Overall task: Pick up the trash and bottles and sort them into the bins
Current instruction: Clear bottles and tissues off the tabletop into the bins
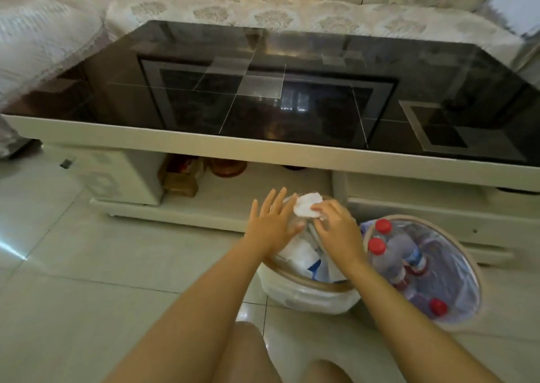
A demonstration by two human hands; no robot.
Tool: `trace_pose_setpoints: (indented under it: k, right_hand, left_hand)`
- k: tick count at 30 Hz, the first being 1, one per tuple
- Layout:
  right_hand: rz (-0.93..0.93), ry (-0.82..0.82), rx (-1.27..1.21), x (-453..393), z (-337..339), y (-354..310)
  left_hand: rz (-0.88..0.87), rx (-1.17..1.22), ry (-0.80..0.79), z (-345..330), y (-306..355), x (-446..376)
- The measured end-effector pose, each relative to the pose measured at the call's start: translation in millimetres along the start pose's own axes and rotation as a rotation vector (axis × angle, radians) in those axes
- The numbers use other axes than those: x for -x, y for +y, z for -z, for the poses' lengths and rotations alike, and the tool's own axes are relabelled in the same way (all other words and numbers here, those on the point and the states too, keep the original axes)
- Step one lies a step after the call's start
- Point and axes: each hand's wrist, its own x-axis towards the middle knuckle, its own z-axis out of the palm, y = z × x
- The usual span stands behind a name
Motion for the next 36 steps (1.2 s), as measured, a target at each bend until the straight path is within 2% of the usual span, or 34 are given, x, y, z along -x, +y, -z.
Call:
trace_pose_setpoints:
  k: [1, 2, 3, 4, 5, 7, 8, 10, 15, 21, 24, 27, 32, 36]
  right_hand:
    - [0.003, -0.298, -0.064, 2.6, 2.1, 5.2]
    - [0.055, -0.714, -0.321, 1.7, 3.2, 6.5]
    - [0.061, -1.020, -0.488, 4.5, -0.1, 14.1]
    - [0.040, -1.102, -0.416, 20.1, -6.6, 14.3]
    - [-0.108, -1.076, -0.156, 33.8, -10.9, 12.3]
    - [-0.248, -0.651, 0.314, 63.5, -20.3, 14.0]
    - [-0.233, -0.558, 0.341, 73.9, -20.7, 8.5]
    - [-0.154, -0.511, 0.323, 75.2, -18.4, 9.6]
    - [-0.117, -0.240, 0.371, 62.3, 15.5, -0.1]
    - [-0.130, -0.159, 0.360, 61.7, 63.0, -1.9]
    - [-0.126, -0.142, 0.431, 72.6, 79.3, -5.0]
    - [-0.167, -0.190, 0.480, 87.3, 96.7, -14.2]
    - [-0.185, -0.208, 0.439, 108.6, 147.5, -55.4]
    - [-0.179, -0.235, 0.411, 123.7, 222.3, -115.9]
  left_hand:
    - [0.006, -0.029, -0.047, -9.8, 0.7, 6.8]
    - [0.006, -0.053, -0.081, -17.1, 1.9, 12.7]
    - [0.004, -0.069, -0.112, -23.6, 2.8, 16.4]
    - [-0.001, -0.078, -0.148, -29.1, 3.2, 19.8]
    - [-0.010, -0.085, -0.190, -33.8, 3.7, 22.1]
    - [-0.030, -0.112, -0.261, -42.0, 5.3, 24.8]
    - [-0.037, -0.122, -0.272, -45.1, 7.4, 25.6]
    - [-0.043, -0.105, -0.237, -47.5, 14.0, 25.9]
    - [-0.102, -0.075, 0.061, -40.8, 38.0, 12.0]
    - [-0.023, 0.103, 0.153, -17.7, 69.5, 8.1]
    - [-0.033, -0.064, 0.202, -4.0, 84.7, 14.2]
    - [-0.094, -0.229, 0.188, 7.7, 91.4, 32.6]
    - [-0.084, -0.253, 0.240, 54.7, 98.8, 90.9]
    - [-0.100, -0.224, 0.274, 133.2, 128.7, 151.6]
